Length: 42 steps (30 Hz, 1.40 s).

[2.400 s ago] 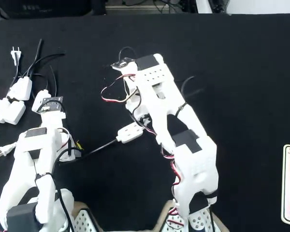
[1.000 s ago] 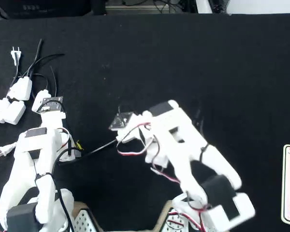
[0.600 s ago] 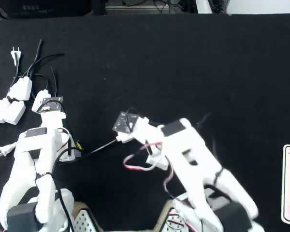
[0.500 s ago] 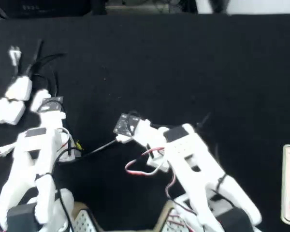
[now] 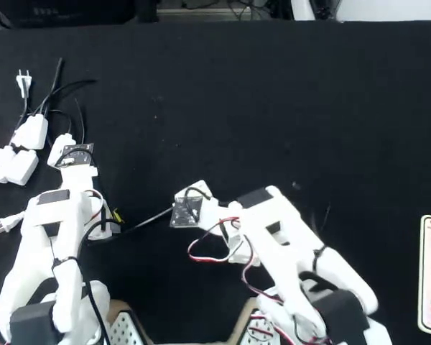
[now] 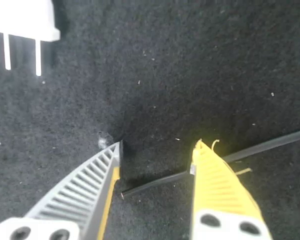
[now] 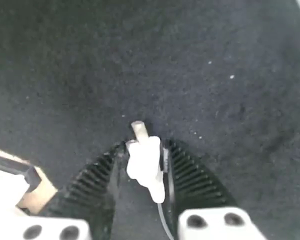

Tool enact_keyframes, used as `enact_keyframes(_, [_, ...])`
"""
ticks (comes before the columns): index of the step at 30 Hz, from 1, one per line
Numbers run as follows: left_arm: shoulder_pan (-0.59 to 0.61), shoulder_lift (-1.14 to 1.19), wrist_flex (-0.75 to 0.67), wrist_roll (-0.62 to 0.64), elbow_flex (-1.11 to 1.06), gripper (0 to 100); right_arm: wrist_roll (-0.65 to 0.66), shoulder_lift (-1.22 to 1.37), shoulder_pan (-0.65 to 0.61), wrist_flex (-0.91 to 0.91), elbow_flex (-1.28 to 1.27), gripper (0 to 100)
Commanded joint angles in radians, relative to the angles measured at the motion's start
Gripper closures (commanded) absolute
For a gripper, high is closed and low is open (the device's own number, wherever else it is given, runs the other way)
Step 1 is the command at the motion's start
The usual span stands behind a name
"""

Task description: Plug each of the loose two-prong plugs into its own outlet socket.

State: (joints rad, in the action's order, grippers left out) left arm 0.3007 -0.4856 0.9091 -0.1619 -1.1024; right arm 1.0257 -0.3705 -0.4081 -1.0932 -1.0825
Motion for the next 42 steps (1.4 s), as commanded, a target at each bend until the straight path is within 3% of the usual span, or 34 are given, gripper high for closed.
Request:
enact_keyframes(1, [0.015, -0.006, -0.009, -0.008, 0.010, 77, 0.051, -0.001, 0.081, -0.015, 0.010, 90.7])
enact_keyframes(7, [0.015, -0.006, -0.009, -0.008, 0.010, 77, 0.135, -0.001, 0.230, -0.014, 0.012, 95.6])
enact_keyframes(12, [0.015, -0.006, -0.011, -0.008, 0.010, 77, 0.127, -0.021, 0.250, -0.014, 0.012, 98.7])
enact_keyframes(20, [0.015, -0.006, -0.011, -0.008, 0.012, 77, -0.272, -0.255, 0.130, 0.009, 0.076, 98.8])
enact_keyframes(24, [0.015, -0.006, -0.011, -0.008, 0.012, 77, -0.359, -0.202, 0.055, 0.064, 0.064, 98.7])
enact_keyframes(27, [0.015, -0.006, -0.011, -0.008, 0.010, 77, -0.374, -0.097, 0.044, 0.080, 0.081, 97.2])
enact_keyframes(32, [0.015, -0.006, -0.011, -0.008, 0.010, 77, -0.365, 0.024, 0.049, 0.035, 0.173, 84.8])
enact_keyframes(38, [0.015, -0.006, -0.011, -0.008, 0.010, 77, -0.310, -0.056, 0.051, -0.120, 0.252, 86.5])
enact_keyframes(42, [0.015, -0.006, -0.011, -0.008, 0.010, 77, -0.299, -0.137, 0.049, -0.121, 0.183, 86.5])
